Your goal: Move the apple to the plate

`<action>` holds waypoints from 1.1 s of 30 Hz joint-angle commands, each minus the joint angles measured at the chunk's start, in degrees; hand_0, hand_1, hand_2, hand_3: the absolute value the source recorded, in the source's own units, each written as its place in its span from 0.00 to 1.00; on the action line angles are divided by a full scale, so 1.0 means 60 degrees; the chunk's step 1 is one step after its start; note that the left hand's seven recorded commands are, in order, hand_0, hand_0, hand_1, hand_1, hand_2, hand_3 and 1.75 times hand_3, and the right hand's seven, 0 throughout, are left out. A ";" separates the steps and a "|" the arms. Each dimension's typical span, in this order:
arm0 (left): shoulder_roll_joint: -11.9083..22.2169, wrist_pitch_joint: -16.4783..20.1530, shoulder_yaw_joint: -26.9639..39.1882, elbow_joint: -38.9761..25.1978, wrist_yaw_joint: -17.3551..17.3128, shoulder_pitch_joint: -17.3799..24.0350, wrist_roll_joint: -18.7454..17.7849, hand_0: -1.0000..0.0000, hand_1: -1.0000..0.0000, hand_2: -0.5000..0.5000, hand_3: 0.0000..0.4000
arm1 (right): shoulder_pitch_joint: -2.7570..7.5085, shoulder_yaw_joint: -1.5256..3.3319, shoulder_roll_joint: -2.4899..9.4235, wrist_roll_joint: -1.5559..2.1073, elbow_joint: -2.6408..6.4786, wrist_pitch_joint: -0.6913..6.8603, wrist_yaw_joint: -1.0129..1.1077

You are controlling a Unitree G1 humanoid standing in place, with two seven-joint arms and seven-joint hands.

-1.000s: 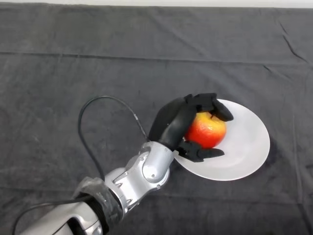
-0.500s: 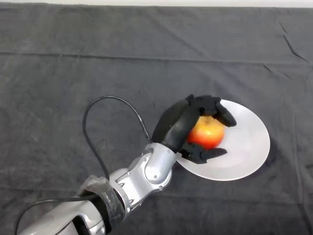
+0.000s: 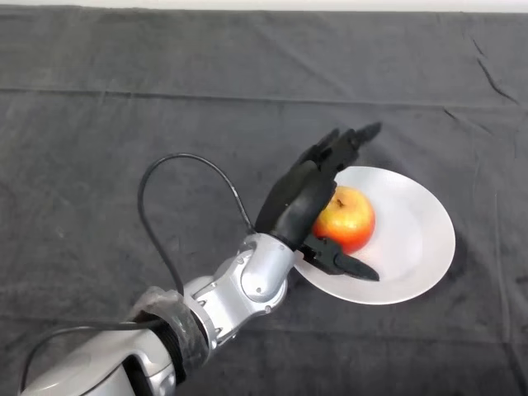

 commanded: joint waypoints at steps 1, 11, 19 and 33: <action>0.0311 -0.0273 0.0255 0.0243 -0.0104 -0.0540 -0.0119 1.00 1.00 0.50 0.00 | 0.0036 -0.0150 -0.0014 0.0133 -0.0087 -0.0051 0.0080; 0.0971 -0.0629 0.1345 -0.0479 0.0426 -0.0226 -0.0032 1.00 1.00 0.50 0.00 | 0.0033 -0.0153 -0.0016 0.0131 -0.0078 -0.0054 0.0088; 0.1983 -0.0843 0.2441 -0.1951 0.0949 0.0540 0.0109 1.00 1.00 0.50 0.00 | 0.0035 -0.0151 -0.0012 0.0127 -0.0088 -0.0054 0.0086; 0.3973 -0.1528 0.5045 -0.4387 0.1930 0.2966 0.0150 1.00 1.00 0.50 0.00 | 0.0048 -0.0142 0.0008 0.0117 -0.0134 -0.0046 0.0062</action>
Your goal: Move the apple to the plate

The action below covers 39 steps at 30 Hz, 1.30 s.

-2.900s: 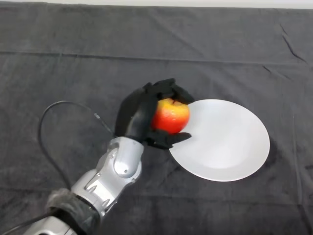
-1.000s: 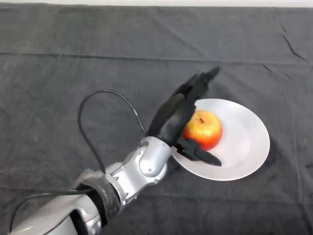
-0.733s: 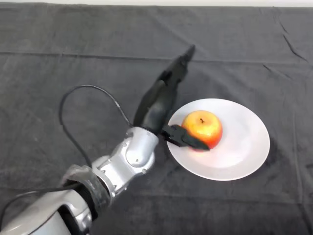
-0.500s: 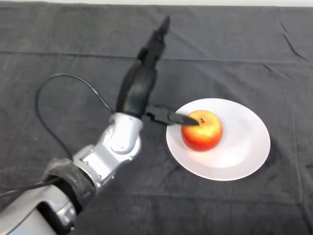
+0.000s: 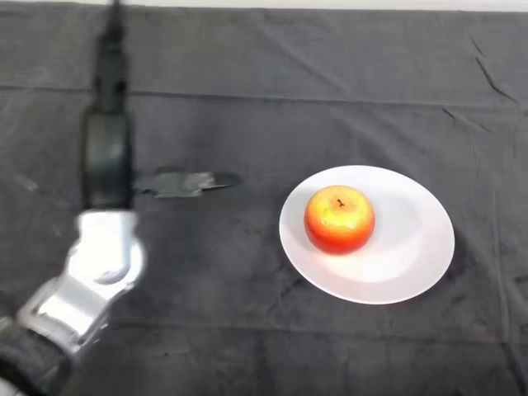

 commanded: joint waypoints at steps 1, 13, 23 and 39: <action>0.0685 -0.0396 0.0587 -0.0523 0.0231 0.0494 0.0023 1.00 1.00 0.50 0.00 | 0.0051 -0.0131 0.0009 0.0117 -0.0139 -0.0042 0.0046; 0.1169 -0.0941 0.2977 -0.0573 0.0820 0.2041 -0.0362 1.00 1.00 0.50 0.00 | 0.0062 -0.0123 0.0024 0.0110 -0.0178 -0.0034 0.0023; 0.1000 -0.1136 0.4424 0.0034 0.1103 0.2421 -0.0412 1.00 1.00 0.50 0.00 | 0.0067 -0.0120 0.0031 0.0109 -0.0196 -0.0029 0.0011; 0.0360 -0.0838 0.5470 0.0094 0.1479 0.2386 0.0266 1.00 1.00 0.50 0.00 | 0.0071 -0.0119 0.0037 0.0108 -0.0212 -0.0024 0.0000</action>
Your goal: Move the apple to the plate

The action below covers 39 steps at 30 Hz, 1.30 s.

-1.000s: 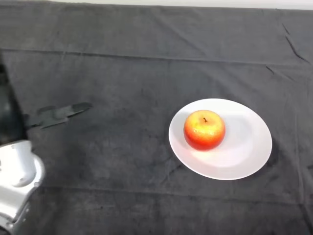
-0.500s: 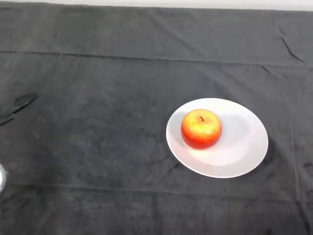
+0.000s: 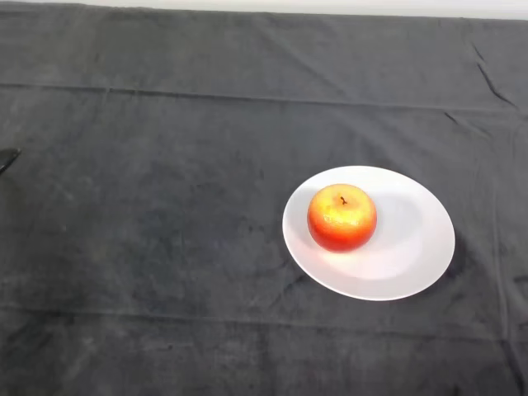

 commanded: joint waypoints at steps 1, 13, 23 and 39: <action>-0.0249 0.0102 0.0376 0.0197 0.0077 0.0085 0.0314 1.00 1.00 0.50 0.00 | 0.0071 -0.0117 0.0037 0.0108 -0.0212 -0.0024 -0.0001; -0.0483 0.0174 0.0740 0.0167 -0.0242 0.0090 0.0655 1.00 1.00 0.50 0.00 | 0.0074 -0.0114 0.0042 0.0107 -0.0225 -0.0021 -0.0008; -0.0647 0.0220 0.1003 0.0109 -0.0475 0.0103 0.0873 1.00 1.00 0.50 0.00 | 0.0077 -0.0112 0.0046 0.0106 -0.0237 -0.0018 -0.0015; -0.0869 0.0274 0.1368 0.0087 -0.0820 0.0082 0.1076 1.00 1.00 0.50 0.00 | 0.0082 -0.0108 0.0052 0.0105 -0.0253 -0.0015 -0.0025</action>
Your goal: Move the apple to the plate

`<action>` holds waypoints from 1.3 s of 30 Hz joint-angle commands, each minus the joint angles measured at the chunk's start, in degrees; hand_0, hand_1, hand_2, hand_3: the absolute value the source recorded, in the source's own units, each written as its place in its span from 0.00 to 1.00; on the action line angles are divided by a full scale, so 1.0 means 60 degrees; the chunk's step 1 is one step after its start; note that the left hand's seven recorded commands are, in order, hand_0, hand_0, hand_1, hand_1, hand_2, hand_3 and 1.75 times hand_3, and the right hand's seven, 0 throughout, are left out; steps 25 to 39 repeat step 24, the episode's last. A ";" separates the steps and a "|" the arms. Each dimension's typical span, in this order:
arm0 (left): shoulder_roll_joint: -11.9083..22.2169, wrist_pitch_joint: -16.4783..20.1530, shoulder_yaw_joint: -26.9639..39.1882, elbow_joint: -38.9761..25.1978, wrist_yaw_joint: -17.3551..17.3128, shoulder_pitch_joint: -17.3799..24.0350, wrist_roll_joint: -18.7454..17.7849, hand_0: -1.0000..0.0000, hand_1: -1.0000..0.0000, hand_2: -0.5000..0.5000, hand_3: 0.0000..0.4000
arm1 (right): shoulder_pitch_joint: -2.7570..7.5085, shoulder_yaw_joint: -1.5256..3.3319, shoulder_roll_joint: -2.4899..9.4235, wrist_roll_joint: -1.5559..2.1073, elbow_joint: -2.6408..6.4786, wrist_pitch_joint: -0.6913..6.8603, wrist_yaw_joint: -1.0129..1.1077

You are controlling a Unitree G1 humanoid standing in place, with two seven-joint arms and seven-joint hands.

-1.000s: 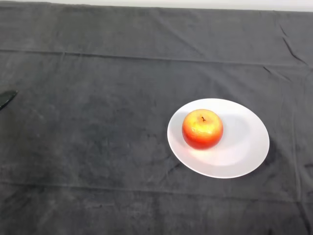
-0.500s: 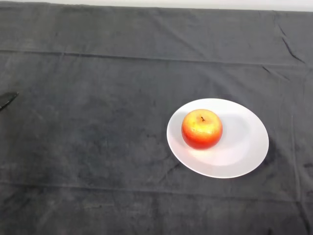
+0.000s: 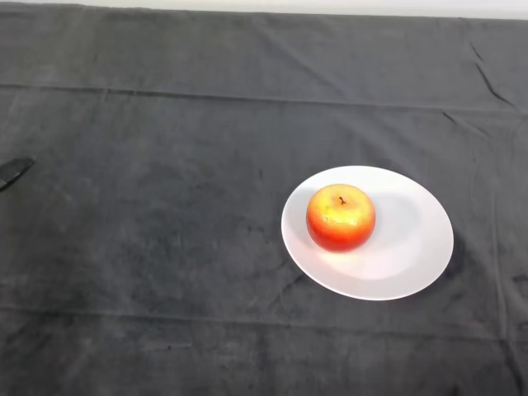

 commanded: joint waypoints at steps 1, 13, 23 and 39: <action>-0.0110 0.0103 0.0486 0.0082 -0.0084 0.0080 0.0151 1.00 1.00 0.50 0.00 | 0.0082 -0.0108 0.0053 0.0104 -0.0254 -0.0015 -0.0025; -0.0249 0.0123 0.0690 0.0095 -0.0286 0.0059 0.0253 1.00 1.00 0.50 0.00 | 0.0085 -0.0105 0.0057 0.0104 -0.0264 -0.0012 -0.0032; -0.0335 0.0152 0.0832 0.0085 -0.0430 0.0045 0.0312 1.00 1.00 0.50 0.00 | 0.0087 -0.0103 0.0059 0.0104 -0.0271 -0.0011 -0.0036; -0.0341 0.0156 0.0844 0.0078 -0.0441 0.0047 0.0316 1.00 1.00 0.50 0.00 | 0.0087 -0.0103 0.0059 0.0104 -0.0271 -0.0011 -0.0037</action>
